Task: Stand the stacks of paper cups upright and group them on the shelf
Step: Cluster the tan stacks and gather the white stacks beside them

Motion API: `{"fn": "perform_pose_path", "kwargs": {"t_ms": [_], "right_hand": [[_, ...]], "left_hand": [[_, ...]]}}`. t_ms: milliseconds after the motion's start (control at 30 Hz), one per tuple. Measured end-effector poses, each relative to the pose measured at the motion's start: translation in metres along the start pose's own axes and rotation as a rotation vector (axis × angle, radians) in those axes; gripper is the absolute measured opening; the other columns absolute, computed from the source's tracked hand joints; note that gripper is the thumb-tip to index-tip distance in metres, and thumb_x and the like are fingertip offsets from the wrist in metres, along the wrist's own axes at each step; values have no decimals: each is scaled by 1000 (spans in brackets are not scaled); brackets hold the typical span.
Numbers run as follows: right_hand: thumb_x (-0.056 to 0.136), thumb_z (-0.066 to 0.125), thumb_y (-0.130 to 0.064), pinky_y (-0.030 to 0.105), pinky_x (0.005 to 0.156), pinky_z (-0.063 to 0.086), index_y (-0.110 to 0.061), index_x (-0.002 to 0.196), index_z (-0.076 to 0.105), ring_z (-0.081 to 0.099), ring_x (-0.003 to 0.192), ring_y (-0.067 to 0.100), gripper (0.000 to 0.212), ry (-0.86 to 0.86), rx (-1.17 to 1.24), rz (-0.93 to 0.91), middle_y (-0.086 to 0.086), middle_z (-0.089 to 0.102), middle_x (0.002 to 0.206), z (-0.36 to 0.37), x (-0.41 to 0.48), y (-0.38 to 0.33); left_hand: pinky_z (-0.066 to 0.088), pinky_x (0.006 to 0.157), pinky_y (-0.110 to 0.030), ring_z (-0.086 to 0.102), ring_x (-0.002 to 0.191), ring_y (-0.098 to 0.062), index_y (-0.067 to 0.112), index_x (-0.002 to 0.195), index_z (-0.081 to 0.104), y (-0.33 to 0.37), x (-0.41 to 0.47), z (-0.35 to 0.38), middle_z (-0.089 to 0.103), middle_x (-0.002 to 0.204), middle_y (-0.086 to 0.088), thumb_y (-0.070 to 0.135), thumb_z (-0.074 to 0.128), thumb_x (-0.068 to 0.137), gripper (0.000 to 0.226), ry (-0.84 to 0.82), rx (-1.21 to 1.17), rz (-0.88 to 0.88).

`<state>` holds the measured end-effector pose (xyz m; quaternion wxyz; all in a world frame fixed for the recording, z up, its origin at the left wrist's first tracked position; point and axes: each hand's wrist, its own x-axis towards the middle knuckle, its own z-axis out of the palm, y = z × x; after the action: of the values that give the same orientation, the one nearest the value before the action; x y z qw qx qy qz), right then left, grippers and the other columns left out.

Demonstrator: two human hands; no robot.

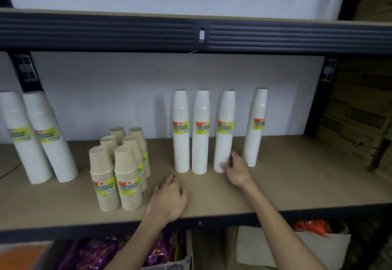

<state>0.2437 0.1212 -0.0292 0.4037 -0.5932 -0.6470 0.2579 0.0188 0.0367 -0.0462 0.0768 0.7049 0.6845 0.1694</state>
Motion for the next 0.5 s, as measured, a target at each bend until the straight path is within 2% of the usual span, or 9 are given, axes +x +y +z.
{"fn": "perform_pose_path", "kwargs": {"t_ms": [100,300,433,500], "right_hand": [[90,68,-17,35,99,49,-11,124,55,62,113,18,37,-24,59,-27,2,66,121,0,-30,-1],[85,74,-24,38,100,51,-18,125,59,64,109,10,43,-119,131,-76,-5,69,119,40,-67,-25],[82,76,-24,37,97,52,-17,127,59,64,107,14,48,-77,162,-85,-1,68,118,75,-72,-48],[82,77,-25,33,95,52,-16,126,59,64,107,14,49,-31,169,-73,0,67,118,87,-73,-55]], "left_hand": [[21,116,-38,24,144,-23,7,143,37,6,-10,-3,29,156,-9,36,31,97,54,22,18,-18],[30,111,-40,35,138,-28,8,136,43,6,-29,-5,41,146,-12,38,33,95,52,86,88,-103],[30,112,-38,35,138,-28,7,138,42,-2,-36,-5,41,147,-13,36,33,96,52,108,106,-96],[26,115,-37,33,140,-27,5,140,39,-5,-37,-7,38,150,-15,35,33,97,53,103,96,-73]]}}
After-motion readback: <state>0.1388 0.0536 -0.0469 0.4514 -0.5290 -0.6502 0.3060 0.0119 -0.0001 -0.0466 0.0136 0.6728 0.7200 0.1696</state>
